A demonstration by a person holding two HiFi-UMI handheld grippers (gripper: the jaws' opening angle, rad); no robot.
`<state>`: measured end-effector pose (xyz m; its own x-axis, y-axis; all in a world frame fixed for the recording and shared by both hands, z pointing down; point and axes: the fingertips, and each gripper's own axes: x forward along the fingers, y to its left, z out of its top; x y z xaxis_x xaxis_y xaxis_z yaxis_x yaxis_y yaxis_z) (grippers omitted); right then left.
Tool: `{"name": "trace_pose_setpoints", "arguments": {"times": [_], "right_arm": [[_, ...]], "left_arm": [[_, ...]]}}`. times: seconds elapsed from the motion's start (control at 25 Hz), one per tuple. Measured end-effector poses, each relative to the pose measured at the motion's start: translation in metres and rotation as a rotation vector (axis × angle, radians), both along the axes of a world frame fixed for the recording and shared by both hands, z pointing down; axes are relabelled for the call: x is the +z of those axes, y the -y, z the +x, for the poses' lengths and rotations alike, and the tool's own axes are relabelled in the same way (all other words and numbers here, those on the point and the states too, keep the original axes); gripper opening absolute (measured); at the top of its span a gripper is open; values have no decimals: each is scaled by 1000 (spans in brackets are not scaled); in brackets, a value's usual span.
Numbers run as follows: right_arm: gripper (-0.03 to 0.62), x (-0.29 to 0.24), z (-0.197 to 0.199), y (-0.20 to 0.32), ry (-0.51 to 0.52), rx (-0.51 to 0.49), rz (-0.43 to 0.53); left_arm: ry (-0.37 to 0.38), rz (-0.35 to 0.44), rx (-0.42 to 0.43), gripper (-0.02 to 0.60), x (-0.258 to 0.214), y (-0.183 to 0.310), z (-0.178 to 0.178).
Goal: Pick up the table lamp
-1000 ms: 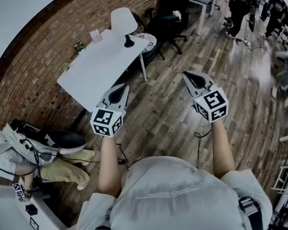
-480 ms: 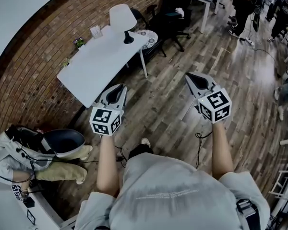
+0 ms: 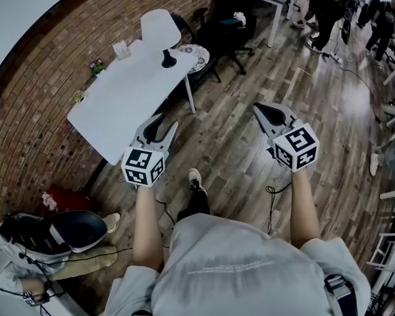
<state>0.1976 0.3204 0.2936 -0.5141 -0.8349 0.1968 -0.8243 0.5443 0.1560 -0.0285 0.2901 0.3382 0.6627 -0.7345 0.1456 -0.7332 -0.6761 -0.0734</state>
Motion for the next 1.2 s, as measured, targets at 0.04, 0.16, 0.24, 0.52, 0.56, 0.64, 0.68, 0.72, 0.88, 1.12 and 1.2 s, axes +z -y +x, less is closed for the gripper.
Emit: {"name": "trace_pose_setpoints", "arguments": {"times": [0.04, 0.16, 0.24, 0.52, 0.56, 0.64, 0.68, 0.72, 0.88, 1.12, 1.2], "right_arm": [[0, -2, -4, 11, 1, -6, 14], [2, -9, -14, 50, -15, -7, 49], [2, -12, -21, 77, -30, -10, 51], [2, 4, -48, 165, -68, -9, -33], [2, 6, -51, 176, -68, -8, -39], [2, 12, -57, 198, -78, -5, -58], [2, 15, -61, 208, -90, -6, -72], [2, 19, -64, 218, -101, -9, -86], [2, 27, -80, 253, -125, -33, -113], [2, 40, -100, 298, -152, -66, -122], [2, 45, -104, 312, -135, -65, -132]], "left_arm": [[-6, 2, 5, 173, 1, 13, -3], [-36, 10, 41, 209, 0, 54, -4], [-41, 17, 67, 227, -2, 79, -4], [-21, -29, 72, 229, 6, 169, -19], [-17, -36, 73, 229, 9, 181, -21], [-15, -47, 73, 229, 14, 204, -26], [-18, -53, 72, 229, 16, 215, -27], [-20, -58, 72, 229, 18, 225, -29], [-21, -71, 88, 227, 25, 263, -36], [-13, -108, 97, 227, 48, 312, -48], [-12, -124, 100, 227, 56, 328, -51]]}}
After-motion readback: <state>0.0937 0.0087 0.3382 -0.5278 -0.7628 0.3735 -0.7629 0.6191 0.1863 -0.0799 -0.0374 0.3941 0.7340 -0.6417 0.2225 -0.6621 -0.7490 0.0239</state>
